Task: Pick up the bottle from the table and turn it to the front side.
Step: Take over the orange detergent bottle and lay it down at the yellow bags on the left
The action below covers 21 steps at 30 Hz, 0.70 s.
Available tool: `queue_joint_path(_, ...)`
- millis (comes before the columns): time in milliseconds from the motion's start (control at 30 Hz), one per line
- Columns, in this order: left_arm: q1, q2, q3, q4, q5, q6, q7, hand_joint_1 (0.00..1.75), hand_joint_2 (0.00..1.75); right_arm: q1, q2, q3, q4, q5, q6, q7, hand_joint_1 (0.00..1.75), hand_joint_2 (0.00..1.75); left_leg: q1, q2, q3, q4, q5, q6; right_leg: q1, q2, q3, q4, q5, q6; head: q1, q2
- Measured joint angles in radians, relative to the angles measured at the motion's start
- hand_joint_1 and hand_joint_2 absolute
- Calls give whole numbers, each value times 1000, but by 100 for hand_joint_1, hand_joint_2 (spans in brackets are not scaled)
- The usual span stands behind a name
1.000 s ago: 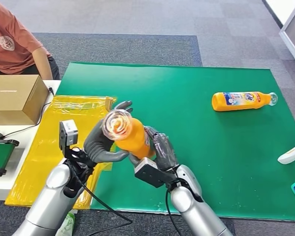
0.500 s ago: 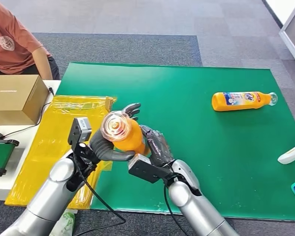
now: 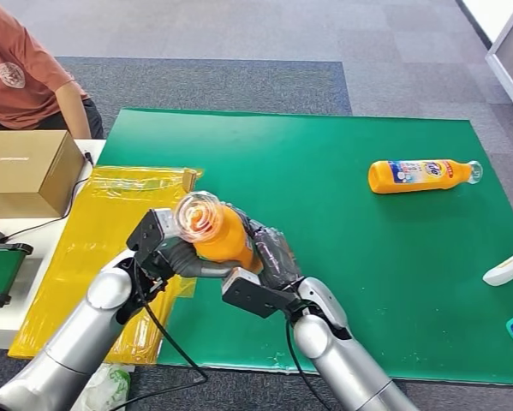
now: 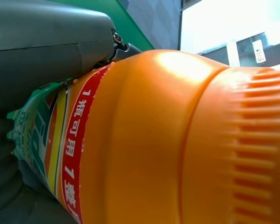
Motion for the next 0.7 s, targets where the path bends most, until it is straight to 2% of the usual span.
queue_joint_path(300, 0, 0, -1, 0, -1, 2, 0, 175, 175, 0, 0, 1, 0, 1, 0, 1, 175, 175, 0, 0, 0, 0, 0, 0, 0, 0, 0, 0, 0, 0, 0, 0)
queue_joint_path(333, 0, 0, -1, 0, -2, 5, 0, 175, 175, 0, 0, 2, 0, 1, 0, 2, 166, 175, 0, 0, 0, 0, 0, 0, 0, 0, 0, 0, 0, 0, 0, 0)
queue_joint_path(433, 6, 0, -1, -2, -12, 31, -5, 175, 175, 0, 0, 1, 2, -7, 2, 12, 35, 175, 0, 0, 0, 0, 0, 0, 0, 0, 0, 0, 0, 0, 0, 0)
queue_joint_path(467, 10, -1, 0, -4, -21, 45, -9, 175, 175, 0, 0, 0, 4, -15, 7, 19, 0, 175, 0, 0, 0, 0, 0, 0, 0, 0, 0, 0, 0, 0, 0, 0)
queue_joint_path(567, 45, -6, 6, -26, -122, 137, -31, 175, 175, 1, 0, -12, 18, -66, 34, 43, 0, 175, 0, 0, 0, 0, 0, 0, 0, 0, 0, 0, 0, 0, 0, 0)
queue_joint_path(700, 111, -26, 37, -108, -461, 411, -55, 175, 175, 17, -4, -76, 37, -121, 46, 62, 0, 175, 0, 0, -1, 0, 0, 0, 0, 0, -1, 0, 0, 0, 0, 0)
